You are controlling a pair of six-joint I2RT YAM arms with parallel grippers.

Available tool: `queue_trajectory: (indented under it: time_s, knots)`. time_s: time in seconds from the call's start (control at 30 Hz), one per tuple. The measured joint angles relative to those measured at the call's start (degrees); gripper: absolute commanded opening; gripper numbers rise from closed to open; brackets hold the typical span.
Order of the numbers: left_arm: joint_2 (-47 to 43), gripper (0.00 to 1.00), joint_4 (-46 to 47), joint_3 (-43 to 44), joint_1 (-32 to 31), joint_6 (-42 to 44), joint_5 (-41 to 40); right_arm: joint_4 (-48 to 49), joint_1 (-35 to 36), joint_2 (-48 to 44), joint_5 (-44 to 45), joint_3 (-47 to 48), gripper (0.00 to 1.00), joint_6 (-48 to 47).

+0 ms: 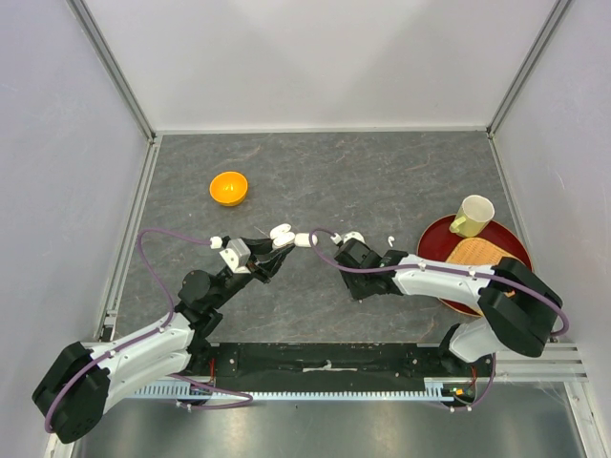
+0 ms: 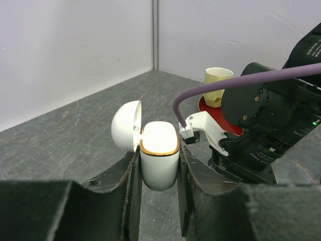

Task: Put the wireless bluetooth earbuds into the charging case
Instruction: Adjust the earbud at the center of the board.

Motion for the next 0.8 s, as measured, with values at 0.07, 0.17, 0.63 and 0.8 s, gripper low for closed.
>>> queue_trajectory:
  time_s: [0.07,0.17,0.63,0.8]
  knots:
    - [0.0,0.02,0.0,0.02,0.0,0.0,0.0,0.02,0.0,0.42,-0.17,0.09,0.37,-0.44]
    - [0.0,0.02,-0.2,0.02,0.0,0.0,0.0,0.02,0.0,0.87,-0.42,0.11,0.37,-0.96]
    - [0.28,0.02,-0.74,0.0,0.0,0.0,0.0,0.02,0.0,1.31,-0.83,0.31,0.34,-1.68]
    - [0.26,0.02,-0.76,0.0,0.0,0.0,0.0,0.07,0.0,1.46,-0.92,0.35,0.27,-1.75]
